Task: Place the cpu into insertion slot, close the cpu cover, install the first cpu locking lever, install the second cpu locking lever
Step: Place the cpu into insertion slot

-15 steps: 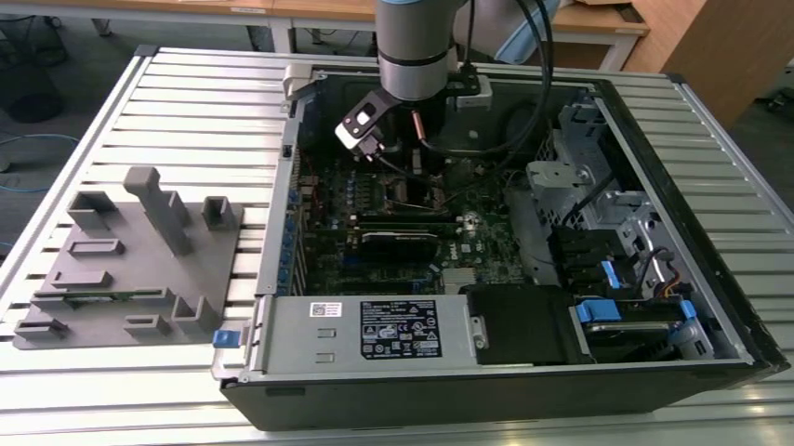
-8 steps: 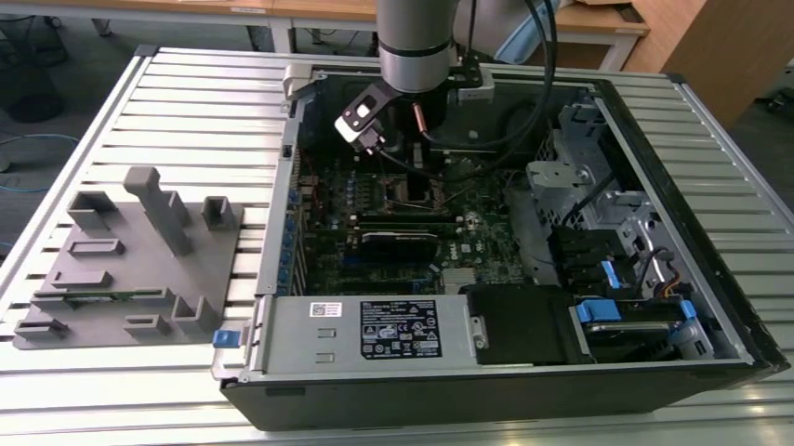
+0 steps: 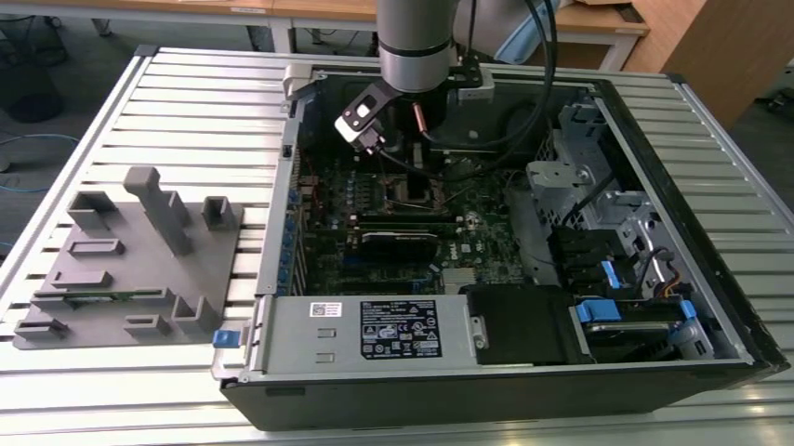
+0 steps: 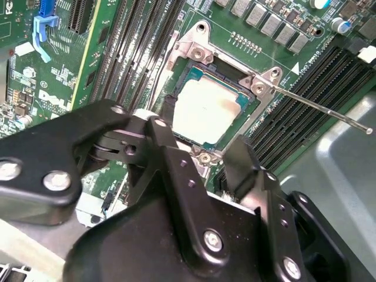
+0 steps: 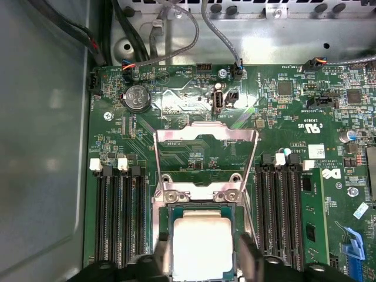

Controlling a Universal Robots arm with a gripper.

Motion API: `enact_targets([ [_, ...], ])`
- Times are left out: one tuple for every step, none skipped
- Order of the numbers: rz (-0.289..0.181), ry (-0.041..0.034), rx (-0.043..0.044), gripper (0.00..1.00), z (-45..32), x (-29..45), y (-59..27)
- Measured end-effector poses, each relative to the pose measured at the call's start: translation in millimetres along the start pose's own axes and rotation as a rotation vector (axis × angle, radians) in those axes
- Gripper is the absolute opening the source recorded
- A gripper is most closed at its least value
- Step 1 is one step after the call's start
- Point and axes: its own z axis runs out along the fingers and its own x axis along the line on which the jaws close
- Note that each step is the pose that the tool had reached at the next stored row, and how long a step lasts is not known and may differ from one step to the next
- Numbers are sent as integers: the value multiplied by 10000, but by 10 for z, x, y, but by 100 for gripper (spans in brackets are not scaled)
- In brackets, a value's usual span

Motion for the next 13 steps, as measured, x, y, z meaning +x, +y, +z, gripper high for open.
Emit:
enact_targets([
  [0,1,-1,53,0,0,0],
  [0,1,0,47,0,0,0],
  [0,0,0,47,-1,0,0],
  [0,0,0,41,-1,0,0],
  [0,0,0,41,-1,0,0],
  [0,0,0,35,-2,0,0],
  [0,0,0,29,-2,0,0],
  [0,0,0,29,-2,0,0],
  [0,0,0,24,-2,0,0],
  [1,0,0,18,-3,0,0],
  [0,0,0,18,-3,0,0],
  [0,0,0,12,-3,0,0],
  [0,0,0,11,-4,0,0],
])
